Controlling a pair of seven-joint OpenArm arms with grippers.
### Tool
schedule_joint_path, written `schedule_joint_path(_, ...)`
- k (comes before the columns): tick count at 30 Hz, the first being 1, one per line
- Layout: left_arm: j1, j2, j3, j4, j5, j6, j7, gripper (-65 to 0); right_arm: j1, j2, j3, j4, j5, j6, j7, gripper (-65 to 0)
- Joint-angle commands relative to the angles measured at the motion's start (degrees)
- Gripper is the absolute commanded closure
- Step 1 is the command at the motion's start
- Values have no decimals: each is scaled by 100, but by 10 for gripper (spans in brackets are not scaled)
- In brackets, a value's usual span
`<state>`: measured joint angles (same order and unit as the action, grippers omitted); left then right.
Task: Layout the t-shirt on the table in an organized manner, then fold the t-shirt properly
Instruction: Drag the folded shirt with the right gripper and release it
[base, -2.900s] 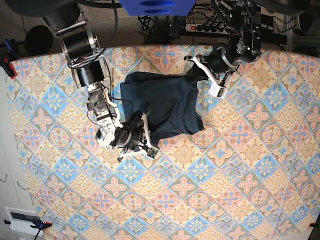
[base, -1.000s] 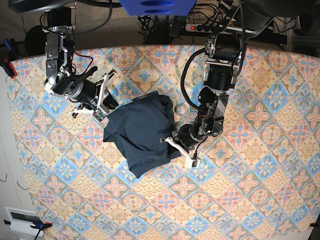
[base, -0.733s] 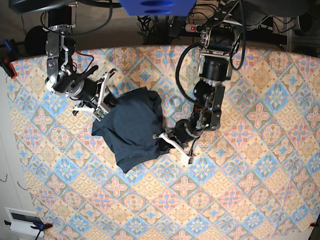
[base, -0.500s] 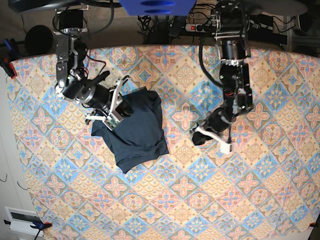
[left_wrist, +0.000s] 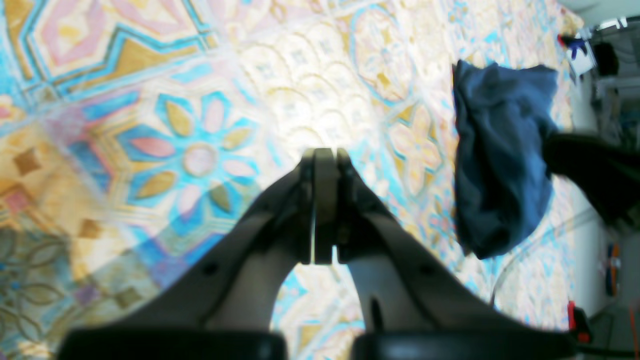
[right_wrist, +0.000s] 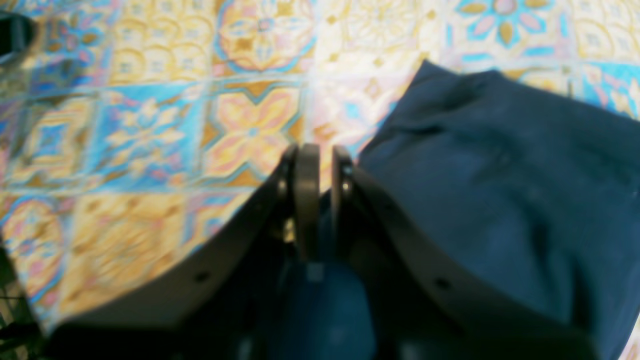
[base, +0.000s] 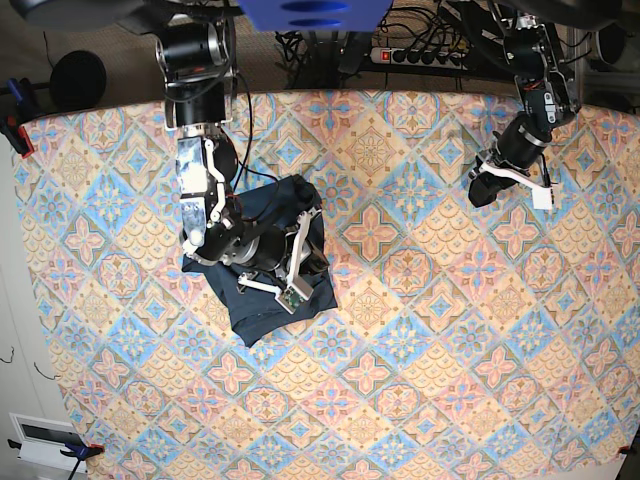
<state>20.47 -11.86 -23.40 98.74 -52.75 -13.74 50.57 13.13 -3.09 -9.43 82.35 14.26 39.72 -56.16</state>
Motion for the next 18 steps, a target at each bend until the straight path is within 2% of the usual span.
schedule_joint_path(1,-3,-32,-12,161,-101,-64,-76,0,248,-108,16,-160,20,28,240,-42)
schedule_joint_path(5,6,-32,-12,205,-101,-64,-68,0,450,-293,60,-1215,-226,28,750,-42)
schedule_joint_path(8,-21,-32,-12,205,-118,-64,-68,0,600,-293,60,-1909,-296,28,1207,-41)
schedule_joint_path(14,-38,-32,-12,205,-118,-64,-68,0,775,-293,60,-2674,-296,28,1963,-41)
schedule_joint_path(18,-38,-32,-12,205,-118,-64,-68,0,758,-258,104,-2938,-305,28,2236,-33)
